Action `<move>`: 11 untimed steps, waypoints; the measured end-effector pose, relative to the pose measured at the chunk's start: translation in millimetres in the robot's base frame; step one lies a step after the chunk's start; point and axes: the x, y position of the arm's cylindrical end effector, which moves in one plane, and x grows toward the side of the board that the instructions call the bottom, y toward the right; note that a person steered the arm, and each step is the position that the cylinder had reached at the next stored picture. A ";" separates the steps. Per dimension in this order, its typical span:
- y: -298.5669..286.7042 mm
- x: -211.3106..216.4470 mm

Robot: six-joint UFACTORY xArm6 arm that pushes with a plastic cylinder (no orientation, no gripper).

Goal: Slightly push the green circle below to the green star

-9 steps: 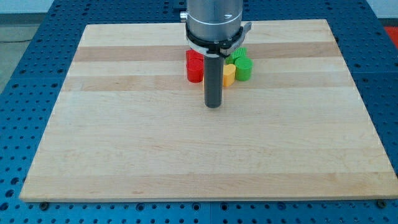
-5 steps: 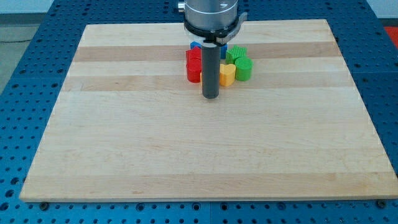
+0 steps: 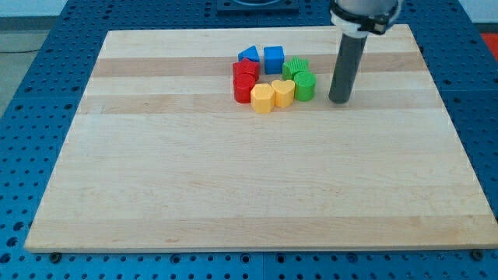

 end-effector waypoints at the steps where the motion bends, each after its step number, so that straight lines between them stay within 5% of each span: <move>1: 0.0 -17.9; 11: -37.4 -16.6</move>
